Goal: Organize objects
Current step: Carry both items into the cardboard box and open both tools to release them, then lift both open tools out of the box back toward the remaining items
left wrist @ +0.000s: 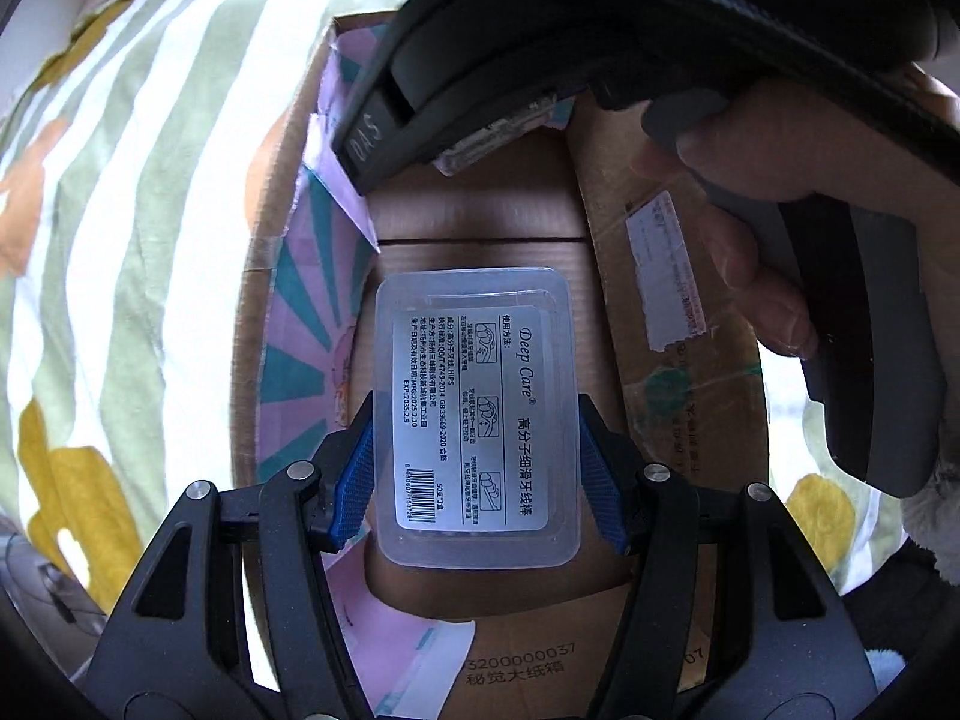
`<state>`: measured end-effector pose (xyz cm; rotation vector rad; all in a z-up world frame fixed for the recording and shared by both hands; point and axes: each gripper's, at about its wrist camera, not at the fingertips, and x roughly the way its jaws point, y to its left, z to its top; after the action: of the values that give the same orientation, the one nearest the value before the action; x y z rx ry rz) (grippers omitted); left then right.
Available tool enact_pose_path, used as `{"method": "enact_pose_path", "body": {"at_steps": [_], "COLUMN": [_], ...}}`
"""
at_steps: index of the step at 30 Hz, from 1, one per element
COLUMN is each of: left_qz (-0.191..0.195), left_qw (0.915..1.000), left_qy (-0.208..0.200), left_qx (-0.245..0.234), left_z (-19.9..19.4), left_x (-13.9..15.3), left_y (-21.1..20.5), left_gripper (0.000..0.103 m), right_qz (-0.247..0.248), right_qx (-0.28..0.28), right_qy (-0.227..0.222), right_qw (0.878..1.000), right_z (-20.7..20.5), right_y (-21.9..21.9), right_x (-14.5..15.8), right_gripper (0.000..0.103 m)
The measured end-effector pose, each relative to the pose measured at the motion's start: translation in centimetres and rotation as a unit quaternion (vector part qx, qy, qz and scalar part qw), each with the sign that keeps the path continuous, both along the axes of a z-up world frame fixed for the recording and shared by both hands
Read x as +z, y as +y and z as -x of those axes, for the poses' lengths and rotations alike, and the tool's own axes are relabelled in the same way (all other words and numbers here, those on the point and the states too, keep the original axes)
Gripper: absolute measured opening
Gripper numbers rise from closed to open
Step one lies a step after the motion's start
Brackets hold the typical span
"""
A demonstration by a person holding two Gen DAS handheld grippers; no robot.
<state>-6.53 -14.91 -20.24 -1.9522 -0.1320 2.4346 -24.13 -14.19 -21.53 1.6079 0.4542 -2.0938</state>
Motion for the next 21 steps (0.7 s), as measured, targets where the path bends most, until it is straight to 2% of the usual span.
{"method": "enact_pose_path", "body": {"at_steps": [4,5,6,8,21], "left_qz": [0.002,0.004,0.002,-0.005,-0.015], "left_qw": [1.0000,1.0000,1.0000,0.9999,0.9995], "left_qy": [0.003,0.005,0.008,0.014,0.024], "left_qx": [0.003,0.003,0.004,0.005,0.015], "left_z": [0.2,0.2,0.3,0.2,-0.5], "left_x": [-0.1,0.0,0.1,0.4,1.0], "left_y": [0.1,0.1,0.1,0.2,1.0], "left_gripper": [0.057,0.060,0.076,0.102,0.103], "right_qz": [0.016,0.020,0.028,0.045,0.055], "right_qx": [0.007,0.007,0.008,0.011,0.023], "right_qy": [-0.017,-0.018,-0.014,-0.013,0.002], "right_qw": [1.000,1.000,0.999,0.999,0.998], "right_z": [-0.1,-0.1,-0.2,-0.2,-1.2], "right_y": [-0.2,-0.2,-0.2,-0.1,0.3], "right_x": [-0.3,-0.4,-0.3,-0.1,2.6], "right_gripper": [0.058,0.063,0.079,0.101,0.102]}}
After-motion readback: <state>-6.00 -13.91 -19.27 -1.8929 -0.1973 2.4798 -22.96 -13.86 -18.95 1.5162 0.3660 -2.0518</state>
